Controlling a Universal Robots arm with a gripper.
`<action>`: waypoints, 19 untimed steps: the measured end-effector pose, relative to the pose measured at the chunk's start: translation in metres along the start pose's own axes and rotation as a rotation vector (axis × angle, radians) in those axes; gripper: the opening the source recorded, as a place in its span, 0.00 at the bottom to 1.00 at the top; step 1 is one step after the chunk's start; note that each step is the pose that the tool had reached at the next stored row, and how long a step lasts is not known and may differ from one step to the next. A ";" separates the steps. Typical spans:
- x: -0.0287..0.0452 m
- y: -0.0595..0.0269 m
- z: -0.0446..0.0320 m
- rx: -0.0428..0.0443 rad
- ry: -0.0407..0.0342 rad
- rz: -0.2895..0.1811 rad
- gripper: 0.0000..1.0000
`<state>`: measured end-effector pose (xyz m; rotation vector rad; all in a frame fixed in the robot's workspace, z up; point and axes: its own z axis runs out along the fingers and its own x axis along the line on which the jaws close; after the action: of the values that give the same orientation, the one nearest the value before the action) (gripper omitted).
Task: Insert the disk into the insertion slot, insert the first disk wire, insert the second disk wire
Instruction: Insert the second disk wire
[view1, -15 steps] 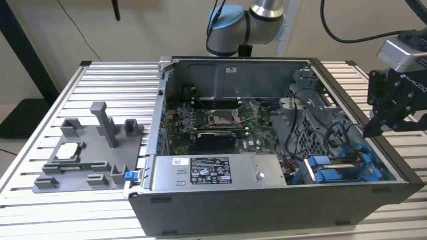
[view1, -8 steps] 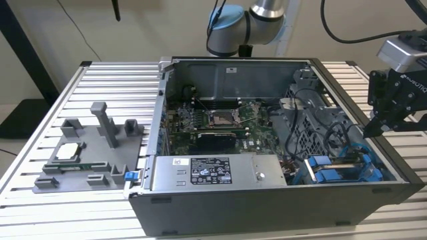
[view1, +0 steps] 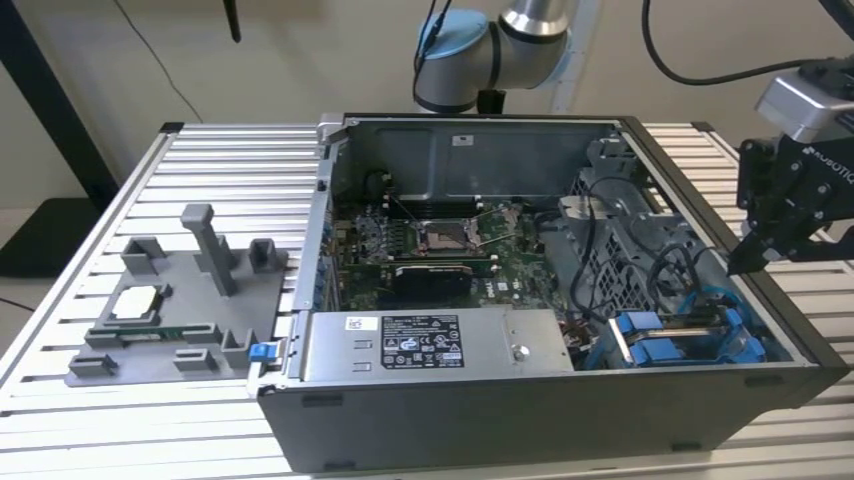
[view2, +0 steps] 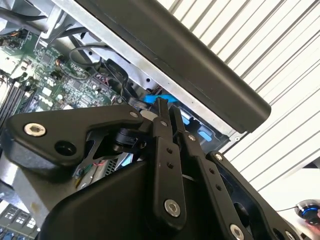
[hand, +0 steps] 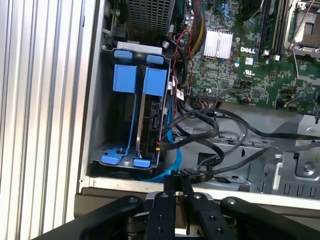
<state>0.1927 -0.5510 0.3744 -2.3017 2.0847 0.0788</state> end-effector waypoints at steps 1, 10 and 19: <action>0.0000 0.0000 -0.0002 0.0000 -0.0001 0.000 0.00; -0.0003 0.0014 -0.0023 0.0000 0.0000 0.000 0.00; -0.0003 0.0017 -0.0023 0.0000 0.0000 0.000 0.00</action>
<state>0.1910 -0.5510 0.3767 -2.3016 2.0848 0.0787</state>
